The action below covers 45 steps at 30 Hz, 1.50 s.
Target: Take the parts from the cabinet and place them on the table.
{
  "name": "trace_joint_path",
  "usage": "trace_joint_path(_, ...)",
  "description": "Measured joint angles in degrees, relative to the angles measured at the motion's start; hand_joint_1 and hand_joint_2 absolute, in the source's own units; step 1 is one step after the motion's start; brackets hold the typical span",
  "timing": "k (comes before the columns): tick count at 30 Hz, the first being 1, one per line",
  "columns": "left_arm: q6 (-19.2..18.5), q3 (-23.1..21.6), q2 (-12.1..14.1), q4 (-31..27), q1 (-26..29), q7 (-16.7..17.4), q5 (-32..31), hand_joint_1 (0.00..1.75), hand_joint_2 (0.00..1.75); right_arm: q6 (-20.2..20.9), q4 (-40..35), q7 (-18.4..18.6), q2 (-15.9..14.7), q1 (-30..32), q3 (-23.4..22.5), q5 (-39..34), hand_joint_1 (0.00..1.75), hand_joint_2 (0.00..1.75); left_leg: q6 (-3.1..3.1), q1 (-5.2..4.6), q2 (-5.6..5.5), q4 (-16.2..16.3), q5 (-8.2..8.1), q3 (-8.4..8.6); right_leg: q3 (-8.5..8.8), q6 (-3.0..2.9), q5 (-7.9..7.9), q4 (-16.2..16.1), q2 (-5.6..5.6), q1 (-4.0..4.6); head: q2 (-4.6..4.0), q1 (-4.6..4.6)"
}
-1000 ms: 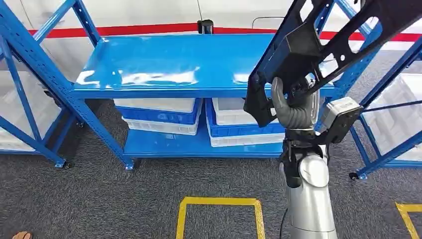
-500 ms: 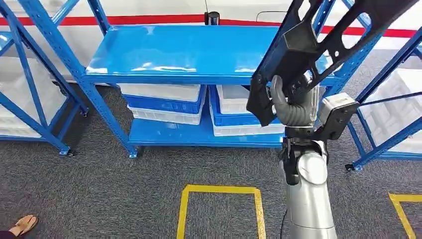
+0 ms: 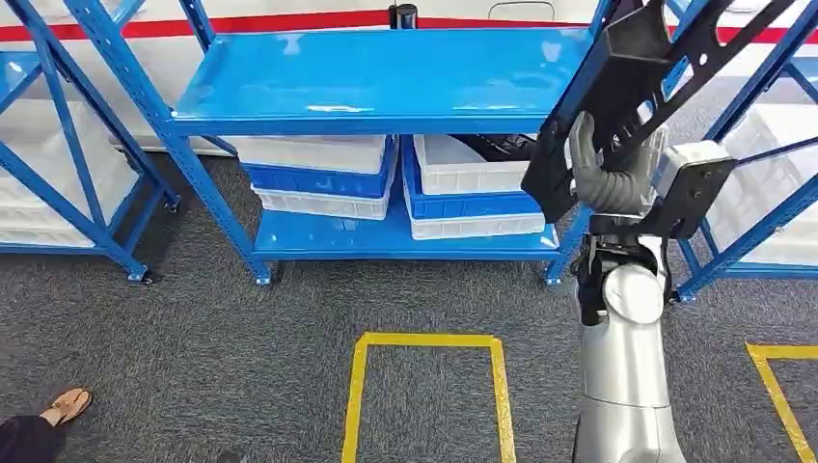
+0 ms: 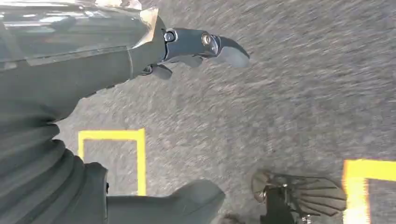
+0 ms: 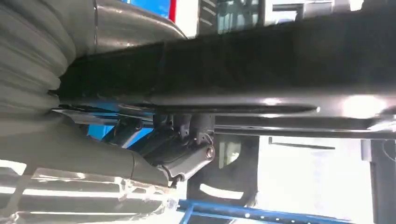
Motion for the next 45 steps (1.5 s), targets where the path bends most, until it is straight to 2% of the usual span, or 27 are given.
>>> trace_joint_path(2,0.13,0.04,-0.22,0.00,0.01,-0.22,0.28,0.00,1.75,0.55,1.94,-0.39,0.54,-1.74,0.02,-0.26,1.75,1.75,-0.55,0.19,-0.07,9.14,-6.26,-2.10,-1.01,-0.43,0.73,0.00,-0.18,0.35,0.00,-0.09)
trace_joint_path(3,0.30,0.17,-0.31,0.00,0.01,-0.35,0.44,0.00,1.75,0.68,3.20,-0.92,0.72,-2.57,0.02,-0.78,1.75,1.75,-0.69,0.24,-0.05,13.85,-7.99,-3.03,-1.61,-0.47,1.21,0.07,-0.27,0.51,0.00,-0.11)
trace_joint_path(4,0.42,0.46,-0.35,0.02,0.05,-0.39,0.63,0.00,1.75,0.68,4.24,-1.34,0.87,-3.06,0.02,-1.20,1.75,1.75,-0.68,0.24,-0.06,16.08,-7.67,-3.01,-2.13,-0.49,1.60,0.22,-0.36,0.62,0.00,-0.09)
trace_joint_path(6,0.57,1.05,-0.35,0.02,0.26,-0.46,0.79,0.00,1.75,0.57,6.10,-2.30,1.24,-3.72,-0.02,-1.88,1.75,1.75,-0.23,0.21,-0.08,13.04,-4.02,0.58,-3.18,-0.38,2.17,0.55,-0.38,0.79,0.00,-0.11)
trace_joint_path(7,0.61,1.22,-0.24,0.02,0.36,-0.50,0.79,0.00,1.75,0.48,6.75,-2.58,1.40,-3.98,-0.02,-2.05,1.75,1.75,0.28,0.14,-0.18,7.80,-2.36,4.35,-3.48,-0.23,2.26,0.79,-0.34,0.89,0.00,-0.16)
trace_joint_path(8,0.59,1.33,-0.15,0.02,0.39,-0.52,0.79,0.00,1.75,0.39,7.15,-2.80,1.57,-4.12,-0.09,-2.14,1.75,1.75,0.94,0.00,-0.41,2.80,-1.99,7.61,-3.63,-0.17,2.30,1.00,-0.36,0.98,0.00,-0.13)
trace_joint_path(9,0.59,1.38,0.07,0.02,0.41,-0.55,0.79,0.00,1.75,0.26,7.51,-3.04,1.73,-4.40,-0.20,-2.25,1.75,1.75,1.34,-0.10,-0.45,-0.18,-3.84,9.91,-3.96,0.19,2.53,1.12,-0.40,1.35,0.00,-0.09)
trace_joint_path(13,0.63,1.44,0.26,0.07,0.71,-0.57,0.81,0.00,1.75,0.26,9.00,-3.02,2.03,-4.81,-0.26,-2.27,1.75,1.75,2.20,-0.93,-0.44,-2.11,-2.50,9.70,-4.60,2.33,3.96,0.76,-0.50,0.74,0.00,-0.13)
trace_joint_path(15,0.63,1.44,0.13,0.09,0.58,-0.57,0.79,0.00,1.75,0.26,9.42,-3.08,1.99,-5.31,-0.39,-2.38,1.75,1.75,3.08,-0.16,-0.24,-4.44,-1.71,9.89,-6.89,1.84,0.59,3.55,-0.09,1.15,0.00,-0.11)
trace_joint_path(17,0.83,1.49,0.22,0.09,0.61,-0.55,0.76,0.00,1.75,0.24,9.85,-3.10,1.94,-5.51,-0.42,-2.43,1.75,1.75,3.22,-0.17,-0.03,-4.37,-0.94,8.74,-9.73,1.38,-4.16,12.36,-0.11,0.80,0.00,0.43)
trace_joint_path(19,0.87,1.57,0.22,0.09,0.64,-0.46,0.74,0.00,1.75,0.22,10.42,-3.10,1.92,-5.41,-0.42,-2.56,1.75,1.75,3.06,-0.04,0.20,-4.04,-0.29,7.65,-11.28,2.11,-5.93,18.90,-0.13,0.46,0.00,0.41)
trace_joint_path(21,0.87,1.79,0.19,0.09,0.64,-0.39,0.74,0.00,1.75,0.11,10.93,-3.08,1.88,-5.42,-0.44,-2.58,1.75,1.75,2.50,0.26,0.25,-3.50,0.43,6.26,-8.32,3.67,-3.75,15.77,-0.16,0.07,0.00,0.43)
trace_joint_path(23,0.85,2.05,0.19,0.09,0.64,-0.39,0.76,0.00,1.75,0.09,11.25,-3.10,2.05,-5.80,-0.42,-2.60,1.75,1.75,1.74,0.59,0.24,-2.49,1.09,4.68,-2.29,5.09,-0.50,6.27,-0.23,-0.54,0.00,0.48)
trace_joint_path(24,0.85,2.25,0.30,0.09,0.65,-0.44,0.79,0.00,1.75,0.09,11.36,-3.10,2.21,-6.12,-0.39,-2.60,1.75,1.75,1.33,0.38,0.23,-1.88,1.34,3.79,-0.10,4.95,-1.64,2.37,-0.18,-0.72,0.00,0.54)
trace_joint_path(25,0.83,2.32,0.24,0.11,0.63,-0.55,0.79,0.00,1.75,0.09,11.45,-3.10,2.56,-6.25,-0.33,-2.60,1.75,1.75,0.87,0.37,0.22,-1.58,1.79,3.26,0.54,4.12,-1.82,1.31,0.17,0.33,0.00,0.50)
trace_joint_path(28,0.48,2.36,0.33,0.11,0.82,-0.74,0.70,0.00,1.75,0.07,12.32,-3.63,2.66,-6.30,-0.31,-2.93,1.75,1.75,0.22,0.23,0.00,-1.71,3.41,2.65,-1.09,2.66,-0.77,2.06,0.04,0.21,0.00,0.41)
trace_joint_path(29,0.42,2.38,0.35,0.15,0.91,-0.74,0.57,0.00,1.75,0.02,12.83,-3.98,2.67,-6.41,-0.33,-3.08,1.75,1.75,-0.12,0.65,0.03,-1.34,2.79,2.08,-1.78,1.54,0.00,1.96,-0.29,-0.82,0.00,0.39)
trace_joint_path(31,0.37,2.36,0.33,0.15,0.92,-0.52,0.15,0.00,1.75,-0.02,13.20,-4.44,2.86,-6.53,-0.31,-3.21,1.75,1.75,-0.59,0.72,-0.01,3.39,-4.53,0.48,-3.45,-0.14,1.54,2.00,-0.38,-0.34,0.00,0.33)
trace_joint_path(33,0.37,2.36,0.41,0.15,0.86,-0.44,-0.31,0.00,1.75,-0.09,13.61,-5.12,2.84,-6.52,-0.31,-3.43,1.75,1.75,-0.97,0.73,-0.08,11.99,-10.57,-0.92,-5.31,-0.33,3.10,2.05,-0.41,-0.07,0.00,0.30)
trace_joint_path(34,0.37,2.36,0.46,0.15,0.84,-0.35,-0.37,0.00,1.75,-0.09,13.88,-5.18,2.82,-6.47,-0.31,-3.58,1.75,1.75,-1.08,0.74,-0.08,15.36,-11.22,-1.00,-6.25,-0.30,3.89,2.10,-0.41,0.04,0.00,0.33)
trace_joint_path(35,0.37,2.36,0.46,0.15,0.84,-0.26,-0.44,0.00,1.75,-0.11,14.14,-5.29,2.82,-6.38,-0.31,-3.63,1.75,1.75,-1.04,0.76,-0.08,16.84,-9.94,-0.38,-7.24,-0.26,4.67,2.11,-0.41,0.07,0.00,0.28)
trace_joint_path(37,0.37,2.36,0.46,0.15,0.84,-0.17,-0.44,0.00,1.75,-0.11,14.55,-5.46,2.73,-6.28,-0.35,-3.74,1.75,1.75,-0.80,0.81,-0.08,13.78,-5.31,3.60,-9.14,0.06,6.23,2.12,-0.41,0.07,0.00,0.26)
trace_joint_path(38,0.37,2.36,0.46,0.15,0.79,-0.17,-0.44,0.00,1.75,-0.11,14.66,-5.57,2.73,-6.28,-0.42,-3.76,1.75,1.75,-0.62,0.86,-0.09,9.97,-4.39,6.87,-9.91,0.31,6.98,2.12,-0.36,0.07,0.00,0.28)
trace_joint_path(40,0.37,2.36,0.52,0.13,0.63,-0.17,-0.44,0.00,1.75,-0.26,14.64,-5.88,2.73,-6.43,-0.61,-3.91,1.75,1.75,-0.30,0.53,-0.39,-1.61,-8.67,15.00,-10.67,1.24,8.21,2.24,-0.28,0.34,0.00,0.33)
trace_joint_path(41,0.35,2.36,0.50,0.15,0.54,-0.20,-0.39,0.00,1.75,-0.26,14.66,-6.06,2.77,-6.45,-0.66,-3.93,1.75,1.75,0.10,0.29,-0.43,-2.26,-9.05,15.01,-10.67,1.63,9.11,1.74,-0.43,0.30,0.00,0.46)
trace_joint_path(44,0.35,2.36,0.41,0.20,0.74,-0.24,-0.24,0.00,1.75,-0.28,15.10,-6.05,2.66,-6.33,-0.72,-4.09,1.75,1.75,1.69,-0.03,-0.32,-2.99,-6.50,12.98,-11.25,2.93,11.23,0.24,-0.42,0.64,-0.02,0.33)
trace_joint_path(45,0.35,2.36,0.30,0.20,0.77,-0.24,-0.24,0.00,1.75,-0.26,15.34,-6.08,2.42,-6.20,-0.72,-4.11,1.75,1.75,2.22,-0.02,0.00,-3.03,-5.46,11.93,-12.03,2.33,8.65,1.42,-0.41,0.14,0.00,0.15)
